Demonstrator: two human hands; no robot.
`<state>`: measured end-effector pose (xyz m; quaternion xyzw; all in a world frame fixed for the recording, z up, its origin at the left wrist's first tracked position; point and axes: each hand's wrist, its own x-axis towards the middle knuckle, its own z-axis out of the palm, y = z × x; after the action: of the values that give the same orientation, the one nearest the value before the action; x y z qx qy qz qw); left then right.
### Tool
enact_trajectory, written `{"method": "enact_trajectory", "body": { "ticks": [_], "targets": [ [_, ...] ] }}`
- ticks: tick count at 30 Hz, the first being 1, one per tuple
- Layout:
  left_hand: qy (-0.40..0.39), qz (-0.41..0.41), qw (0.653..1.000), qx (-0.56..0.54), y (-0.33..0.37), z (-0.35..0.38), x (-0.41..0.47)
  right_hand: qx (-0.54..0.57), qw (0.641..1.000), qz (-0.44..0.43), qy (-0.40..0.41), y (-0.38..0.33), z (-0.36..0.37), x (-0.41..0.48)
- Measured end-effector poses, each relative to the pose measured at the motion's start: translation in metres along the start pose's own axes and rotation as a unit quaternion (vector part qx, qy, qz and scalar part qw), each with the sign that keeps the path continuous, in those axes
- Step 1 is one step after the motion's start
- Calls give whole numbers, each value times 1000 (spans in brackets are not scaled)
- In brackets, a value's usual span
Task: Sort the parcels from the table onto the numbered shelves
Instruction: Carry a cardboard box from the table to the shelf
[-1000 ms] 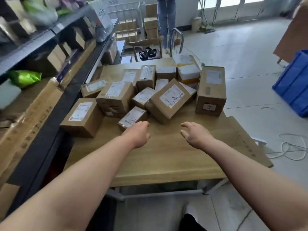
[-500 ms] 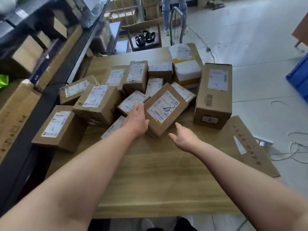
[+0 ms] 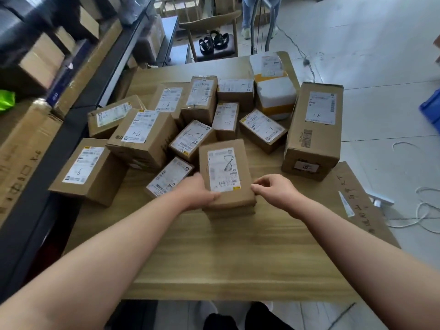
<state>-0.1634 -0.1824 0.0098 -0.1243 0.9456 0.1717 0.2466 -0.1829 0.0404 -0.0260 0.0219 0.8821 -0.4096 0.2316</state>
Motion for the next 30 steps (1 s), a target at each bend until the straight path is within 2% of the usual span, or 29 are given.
{"method": "enact_trajectory", "body": {
  "ticks": [2,5,7,11,15,19,30],
  "targets": [
    [-25,-15,999,-28,-8,13,-10,-53,999,-3,-10,2,-3,-5],
    [15,-32,993,-113,-8,22,-14,-136,990,-35,-2,0,0,-8],
    [40,-37,981,-184,-3,28,-14,-155,985,-70,2,-5,8,-7],
    [61,-33,958,-279,0,55,-20,-105,990,-93,-26,-8,31,-5],
    [33,-6,911,-411,-10,66,-22,-15,995,-93,-44,-2,40,-3],
    [3,-2,899,-439,-11,59,-13,8,995,-74,-71,-5,37,5],
    [14,-10,894,-448,-20,73,-39,-8,996,-51,-74,-8,46,-21]
  ]
}}
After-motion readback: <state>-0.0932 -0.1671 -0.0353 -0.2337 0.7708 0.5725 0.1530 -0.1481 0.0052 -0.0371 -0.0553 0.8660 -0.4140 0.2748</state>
